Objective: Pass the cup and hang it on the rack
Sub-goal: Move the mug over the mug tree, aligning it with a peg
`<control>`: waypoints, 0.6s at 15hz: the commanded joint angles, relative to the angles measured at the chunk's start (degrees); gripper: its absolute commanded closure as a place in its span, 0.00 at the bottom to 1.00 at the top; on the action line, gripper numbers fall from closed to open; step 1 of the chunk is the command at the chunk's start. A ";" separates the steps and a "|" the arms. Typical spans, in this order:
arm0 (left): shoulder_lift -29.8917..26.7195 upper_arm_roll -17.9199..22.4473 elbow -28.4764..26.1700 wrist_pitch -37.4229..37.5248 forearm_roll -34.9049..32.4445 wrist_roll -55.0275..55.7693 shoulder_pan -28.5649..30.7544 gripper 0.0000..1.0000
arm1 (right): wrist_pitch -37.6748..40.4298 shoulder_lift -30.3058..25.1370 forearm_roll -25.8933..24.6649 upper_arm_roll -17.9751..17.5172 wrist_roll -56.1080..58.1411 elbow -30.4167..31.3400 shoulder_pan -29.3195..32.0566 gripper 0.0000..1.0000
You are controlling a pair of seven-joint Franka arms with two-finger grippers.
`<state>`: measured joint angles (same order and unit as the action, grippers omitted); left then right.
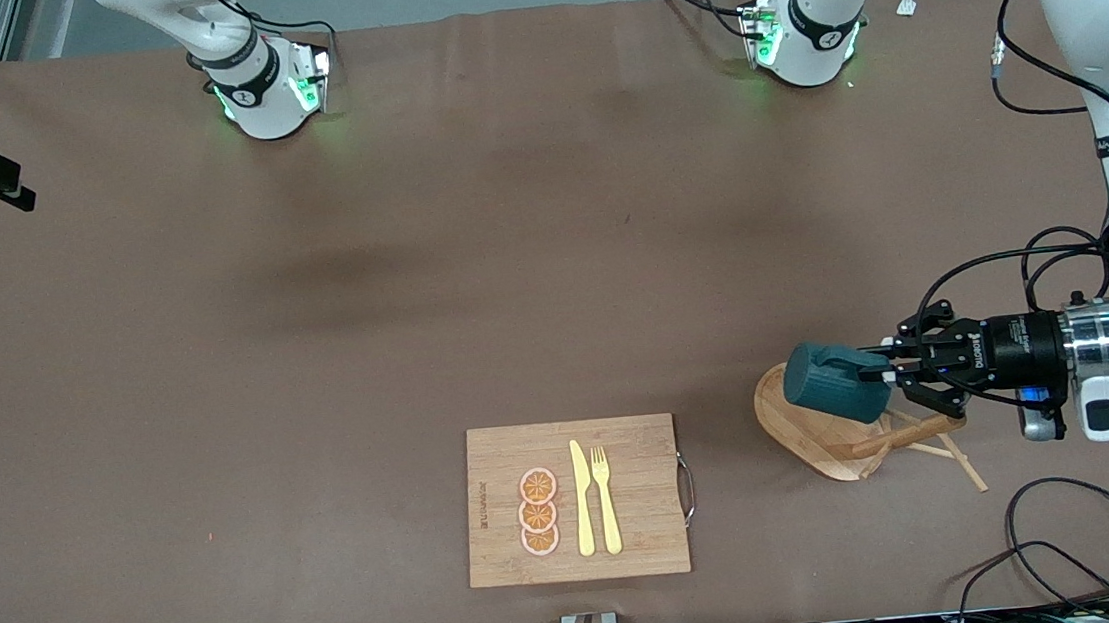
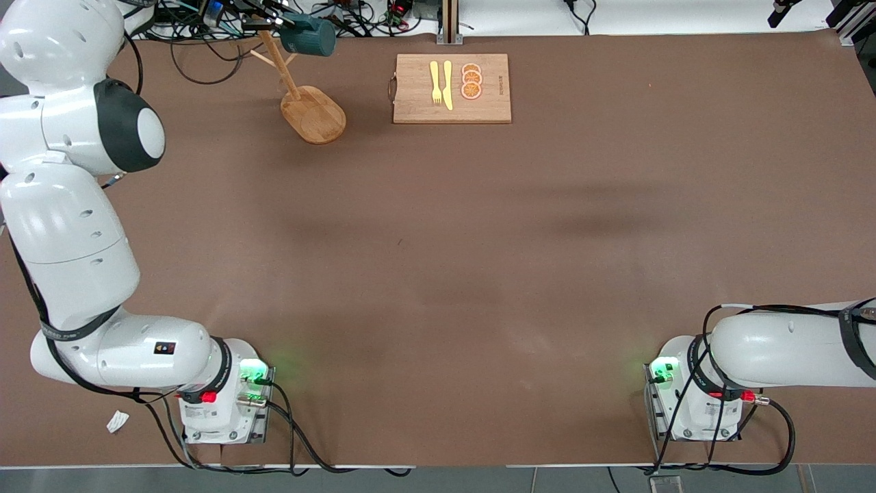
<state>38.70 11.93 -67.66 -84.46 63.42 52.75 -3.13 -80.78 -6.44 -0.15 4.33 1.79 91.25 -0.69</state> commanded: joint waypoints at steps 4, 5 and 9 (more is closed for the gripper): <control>1.37 -0.33 0.78 0.79 1.09 -1.68 1.90 0.96 | -0.08 -1.47 0.76 -0.72 0.84 1.12 1.13 0.00; 1.64 -0.33 0.78 0.70 1.18 -2.90 2.60 0.96 | -0.16 -1.47 0.76 -0.81 0.84 1.12 1.04 0.00; 2.96 -0.42 0.78 0.44 1.88 -6.26 3.83 0.96 | -0.34 -1.47 0.76 -0.72 0.84 1.12 1.13 0.00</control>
<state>40.92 11.92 -67.66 -84.41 63.51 47.40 -0.03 -80.80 -6.44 -0.14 4.28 1.83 91.25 -0.69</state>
